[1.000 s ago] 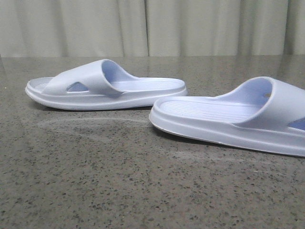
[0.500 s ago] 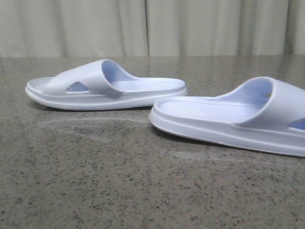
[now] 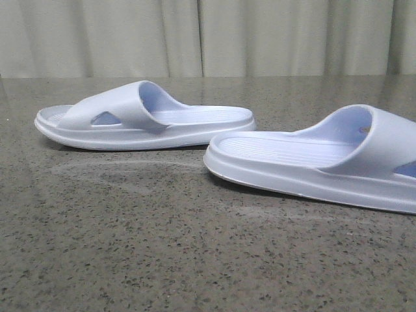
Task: Insert blue slippers together front up
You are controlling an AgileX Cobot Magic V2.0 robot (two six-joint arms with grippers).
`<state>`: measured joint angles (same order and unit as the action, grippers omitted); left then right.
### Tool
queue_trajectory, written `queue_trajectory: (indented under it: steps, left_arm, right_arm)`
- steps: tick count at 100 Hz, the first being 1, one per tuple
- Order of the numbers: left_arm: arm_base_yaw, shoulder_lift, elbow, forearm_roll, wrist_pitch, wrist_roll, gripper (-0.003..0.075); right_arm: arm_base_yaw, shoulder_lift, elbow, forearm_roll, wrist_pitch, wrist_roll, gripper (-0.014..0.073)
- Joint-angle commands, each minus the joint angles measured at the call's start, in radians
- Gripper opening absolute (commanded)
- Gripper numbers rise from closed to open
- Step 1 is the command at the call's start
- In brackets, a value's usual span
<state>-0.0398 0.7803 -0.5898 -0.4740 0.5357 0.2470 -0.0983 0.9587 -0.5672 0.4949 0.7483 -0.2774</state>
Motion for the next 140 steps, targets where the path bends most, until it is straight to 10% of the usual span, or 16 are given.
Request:
queue_trajectory:
  steps: [1,27,47,94,140]
  left_arm:
    - [-0.009,-0.001,-0.037,-0.033,-0.063,0.011,0.0363]
    - [-0.009,-0.001,-0.037,-0.044,-0.063,0.019,0.0363]
    - [-0.009,0.008,-0.037,-0.055,-0.063,0.019,0.0363]
    - [-0.009,0.341,-0.182,-0.42,0.023,0.331,0.0363]
    - [-0.009,0.671,-0.38,-0.466,0.143,0.385,0.0361]
  right_arm:
    - [-0.008,0.014,-0.033,0.037,-0.025,-0.029,0.0279]
    - [-0.008,0.061,-0.033,0.116,-0.006,-0.112,0.026]
    - [-0.008,0.068,-0.033,0.116,-0.002,-0.122,-0.0107]
    - [-0.008,0.068,-0.033,0.113,-0.012,-0.14,-0.0101]
    - [-0.008,0.068,-0.033,0.113,-0.022,-0.151,-0.0101]
